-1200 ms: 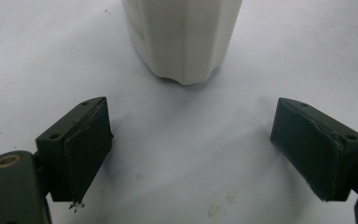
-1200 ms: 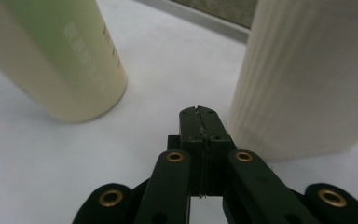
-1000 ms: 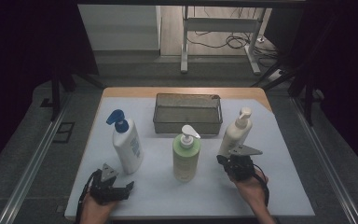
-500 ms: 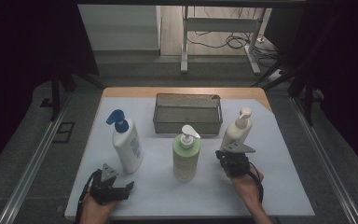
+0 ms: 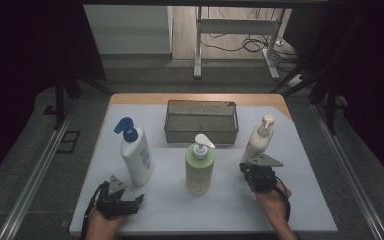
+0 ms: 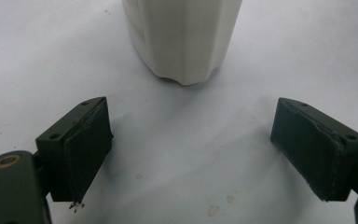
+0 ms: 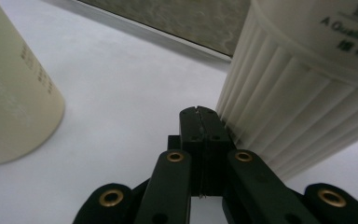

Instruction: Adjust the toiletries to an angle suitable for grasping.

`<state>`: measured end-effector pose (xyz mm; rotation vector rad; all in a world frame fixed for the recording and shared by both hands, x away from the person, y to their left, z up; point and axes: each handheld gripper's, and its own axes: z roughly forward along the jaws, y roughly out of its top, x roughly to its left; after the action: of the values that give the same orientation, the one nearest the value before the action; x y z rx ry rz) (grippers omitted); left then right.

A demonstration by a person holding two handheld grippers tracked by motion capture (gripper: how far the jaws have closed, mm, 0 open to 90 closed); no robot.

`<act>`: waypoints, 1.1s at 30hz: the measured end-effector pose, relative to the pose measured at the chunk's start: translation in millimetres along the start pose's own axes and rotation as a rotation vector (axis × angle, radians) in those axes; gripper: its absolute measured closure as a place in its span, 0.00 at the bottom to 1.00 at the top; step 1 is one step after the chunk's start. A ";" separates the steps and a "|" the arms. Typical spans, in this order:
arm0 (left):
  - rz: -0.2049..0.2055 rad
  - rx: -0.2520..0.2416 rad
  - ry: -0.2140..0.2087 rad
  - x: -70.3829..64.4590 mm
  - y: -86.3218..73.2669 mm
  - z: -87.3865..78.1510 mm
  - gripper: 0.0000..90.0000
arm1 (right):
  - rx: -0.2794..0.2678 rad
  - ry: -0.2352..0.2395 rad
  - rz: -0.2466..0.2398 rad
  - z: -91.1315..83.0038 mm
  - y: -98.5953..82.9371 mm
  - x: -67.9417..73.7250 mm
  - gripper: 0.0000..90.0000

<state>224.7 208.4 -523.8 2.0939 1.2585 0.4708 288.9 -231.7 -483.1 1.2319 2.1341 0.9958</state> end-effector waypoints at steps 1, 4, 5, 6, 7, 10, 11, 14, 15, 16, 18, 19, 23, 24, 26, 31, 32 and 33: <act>0.000 0.000 0.000 0.0 0.0 0.0 0.14 | 0.001 -0.002 0.001 -0.9 -0.7 -1.3 1.00; 0.000 0.000 0.000 0.0 0.0 0.0 0.14 | 0.005 -0.010 0.004 -4.5 -4.3 -7.2 1.00; 0.000 0.000 0.000 0.0 0.0 0.0 0.14 | 0.007 -0.008 0.005 -5.2 -5.1 -8.5 1.00; 0.000 0.000 0.000 0.0 0.0 0.0 0.14 | 0.009 -0.005 0.010 -5.9 -6.3 -9.9 1.00; 0.000 0.000 0.000 0.0 0.0 0.0 0.14 | 0.013 -0.003 0.011 -6.5 -7.4 -11.1 1.00; 0.000 0.000 0.000 0.0 0.0 0.0 0.14 | 0.023 -0.007 0.007 -7.6 -10.4 -13.0 1.00; 0.000 0.000 0.000 0.0 0.0 0.0 0.14 | 0.022 -0.009 0.005 -7.7 -11.1 -13.5 1.00; 0.000 0.000 0.000 0.0 0.0 0.0 0.14 | 0.019 -0.014 0.006 -5.8 -10.1 -11.9 0.99; 0.000 0.000 0.000 0.0 0.0 0.0 0.14 | 0.017 -0.018 0.005 -4.6 -9.2 -10.9 0.99; 0.000 0.000 0.000 0.1 0.0 0.0 0.14 | 0.017 -0.019 0.002 -2.3 -7.5 -9.5 0.99; 0.000 0.000 0.000 0.1 0.0 0.0 0.14 | 0.016 -0.017 0.001 1.6 -5.4 -7.1 0.99; 0.000 0.000 0.000 0.1 0.0 0.0 0.14 | 0.016 -0.017 0.001 1.6 -5.4 -7.1 0.99; 0.000 0.000 0.000 0.1 0.0 0.0 0.14 | 0.027 -0.037 -0.007 5.1 -4.9 -4.6 1.00; 0.000 0.000 0.000 0.1 0.0 0.0 0.14 | 0.028 -0.038 -0.004 4.3 -5.5 -5.5 1.00; 0.000 0.000 0.000 0.1 0.0 0.0 0.14 | 0.029 -0.039 0.008 1.7 -7.6 -10.0 1.00; 0.000 0.000 -0.001 0.1 0.0 0.1 0.14 | 0.030 -0.044 0.030 -4.7 -13.7 -24.8 1.00; -0.001 0.000 -0.001 0.1 0.0 0.1 0.14 | 0.030 -0.040 0.040 -5.7 -14.9 -27.5 1.00; -0.001 0.000 -0.001 0.1 0.0 0.1 0.14 | 0.034 -0.040 0.037 -6.7 -15.9 -29.9 0.99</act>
<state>224.8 208.5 -523.8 2.0935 1.2590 0.4697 290.2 -265.5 -490.0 1.3008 2.1123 0.9460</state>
